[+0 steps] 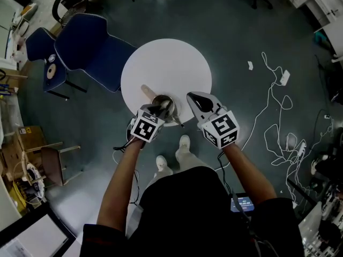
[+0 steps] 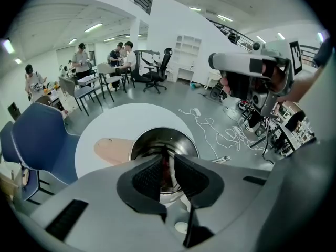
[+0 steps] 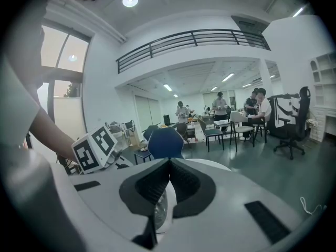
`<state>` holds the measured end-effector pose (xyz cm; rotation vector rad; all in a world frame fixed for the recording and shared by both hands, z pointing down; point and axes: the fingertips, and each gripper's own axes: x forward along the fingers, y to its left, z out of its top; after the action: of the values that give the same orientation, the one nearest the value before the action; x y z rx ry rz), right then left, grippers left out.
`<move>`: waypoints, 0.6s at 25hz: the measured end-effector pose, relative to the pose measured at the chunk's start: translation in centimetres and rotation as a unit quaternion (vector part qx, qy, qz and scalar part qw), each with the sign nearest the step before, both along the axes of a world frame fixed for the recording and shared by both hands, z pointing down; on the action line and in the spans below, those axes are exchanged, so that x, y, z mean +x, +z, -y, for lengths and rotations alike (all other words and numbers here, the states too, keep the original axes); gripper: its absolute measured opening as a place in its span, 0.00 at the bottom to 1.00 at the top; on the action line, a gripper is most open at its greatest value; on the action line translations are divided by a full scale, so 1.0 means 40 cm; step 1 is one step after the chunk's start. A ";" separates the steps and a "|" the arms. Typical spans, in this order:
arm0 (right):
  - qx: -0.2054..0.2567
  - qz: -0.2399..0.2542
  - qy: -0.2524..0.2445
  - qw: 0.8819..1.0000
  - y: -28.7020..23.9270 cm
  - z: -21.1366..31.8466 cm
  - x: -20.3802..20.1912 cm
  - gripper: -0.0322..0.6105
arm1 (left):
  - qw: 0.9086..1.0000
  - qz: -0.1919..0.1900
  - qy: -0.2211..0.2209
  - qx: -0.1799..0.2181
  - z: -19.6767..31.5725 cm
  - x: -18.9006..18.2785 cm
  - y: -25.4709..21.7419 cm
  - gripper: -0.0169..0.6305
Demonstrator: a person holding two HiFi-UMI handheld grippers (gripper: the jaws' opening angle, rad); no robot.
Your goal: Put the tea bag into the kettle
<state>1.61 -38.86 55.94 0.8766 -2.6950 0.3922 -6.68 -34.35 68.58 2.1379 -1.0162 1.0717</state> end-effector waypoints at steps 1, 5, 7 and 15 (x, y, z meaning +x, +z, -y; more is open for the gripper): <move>-0.001 0.000 0.000 1.000 0.002 -0.002 0.000 0.08 | 1.000 -0.001 0.000 0.000 0.000 0.001 -0.001 0.15; -0.002 -0.001 -0.002 1.000 0.004 -0.001 -0.007 0.08 | 1.000 -0.001 0.000 0.001 0.003 -0.002 0.000 0.16; -0.001 -0.001 -0.003 1.000 0.002 -0.001 -0.007 0.08 | 1.000 -0.002 -0.001 0.002 0.002 -0.002 -0.002 0.16; 0.007 0.001 -0.006 1.000 -0.018 -0.005 -0.009 0.08 | 0.999 -0.018 -0.017 0.029 0.007 -0.002 -0.059 0.11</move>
<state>1.27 -38.66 55.20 0.8642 -2.7070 0.3735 -6.77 -34.61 66.22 2.1702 -1.0754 0.9958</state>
